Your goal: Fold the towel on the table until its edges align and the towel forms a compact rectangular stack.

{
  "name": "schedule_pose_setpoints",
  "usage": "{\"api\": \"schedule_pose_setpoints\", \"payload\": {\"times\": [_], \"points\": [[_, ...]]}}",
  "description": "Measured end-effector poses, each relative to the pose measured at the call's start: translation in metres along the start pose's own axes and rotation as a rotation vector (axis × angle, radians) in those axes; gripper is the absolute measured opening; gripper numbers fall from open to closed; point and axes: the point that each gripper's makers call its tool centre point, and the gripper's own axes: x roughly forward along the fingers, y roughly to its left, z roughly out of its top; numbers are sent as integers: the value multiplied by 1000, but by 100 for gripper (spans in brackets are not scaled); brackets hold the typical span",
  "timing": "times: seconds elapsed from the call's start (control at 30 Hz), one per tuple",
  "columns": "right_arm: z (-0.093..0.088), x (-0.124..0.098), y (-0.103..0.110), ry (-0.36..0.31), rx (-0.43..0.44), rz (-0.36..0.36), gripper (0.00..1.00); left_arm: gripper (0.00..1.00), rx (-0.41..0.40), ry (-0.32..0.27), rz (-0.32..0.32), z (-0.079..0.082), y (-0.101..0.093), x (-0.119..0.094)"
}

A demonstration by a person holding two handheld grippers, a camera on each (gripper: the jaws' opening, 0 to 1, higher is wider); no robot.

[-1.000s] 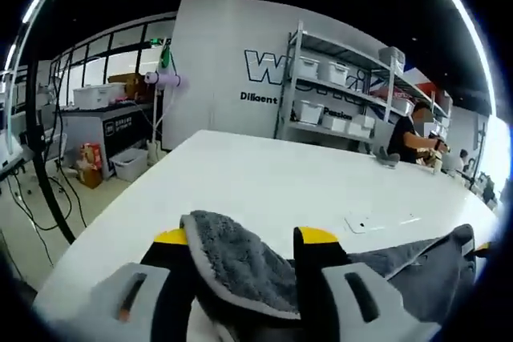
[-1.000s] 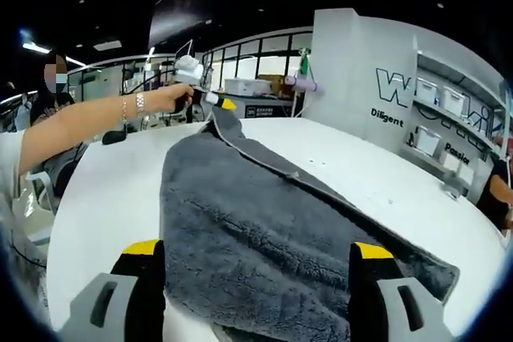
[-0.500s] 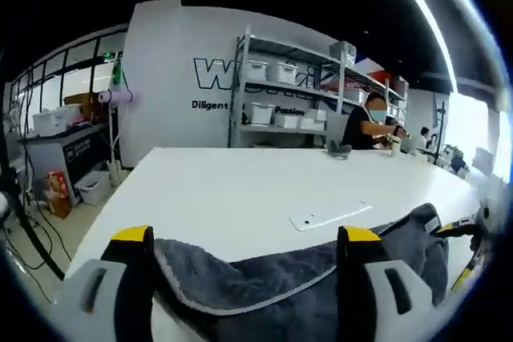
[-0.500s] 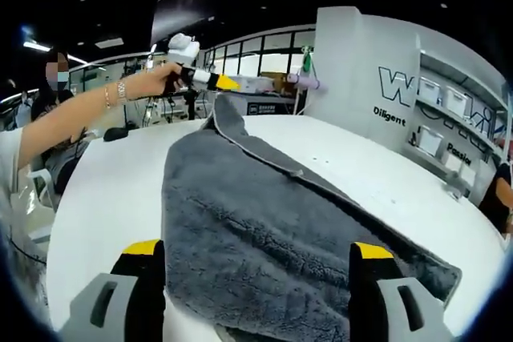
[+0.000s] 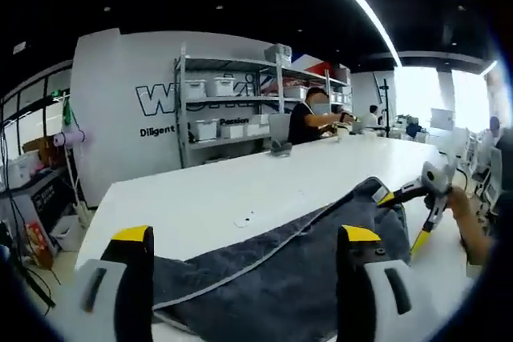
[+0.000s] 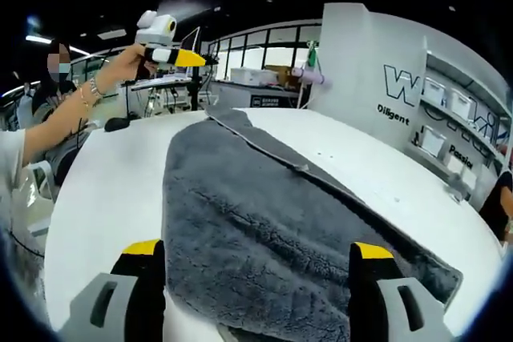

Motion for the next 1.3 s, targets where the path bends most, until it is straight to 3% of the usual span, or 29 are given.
{"api": "schedule_pose_setpoints", "payload": {"times": [0.13, 0.23, 0.37, 0.5, 0.63, 0.87, 1.07, 1.3], "points": [[4, -3, 4, -3, -27, 0, 99, 99, 8, -36, -64, -11, -31, -8], [7, -2, 6, -15, -31, 10, 99, 99, 7, -47, -109, -21, -43, -11], [1, 2, 7, 19, -46, 6, 99, 99, 4, -59, -147, -35, -55, -17], [-1, 2, 8, 29, -48, 8, 99, 99, 63, -93, -128, -40, -54, -19], [3, -2, 17, 39, -77, 11, 99, 99, 14, -109, -185, -47, -58, -16], [17, -9, 24, 13, -129, 9, 99, 99, 12, -95, -198, -56, -56, -21], [22, -8, 23, 26, -162, 13, 99, 99, 63, -68, -197, -67, -64, -21], [34, -10, 19, -7, -180, 5, 99, 99, 44, -41, -240, -75, -71, -15]]}}
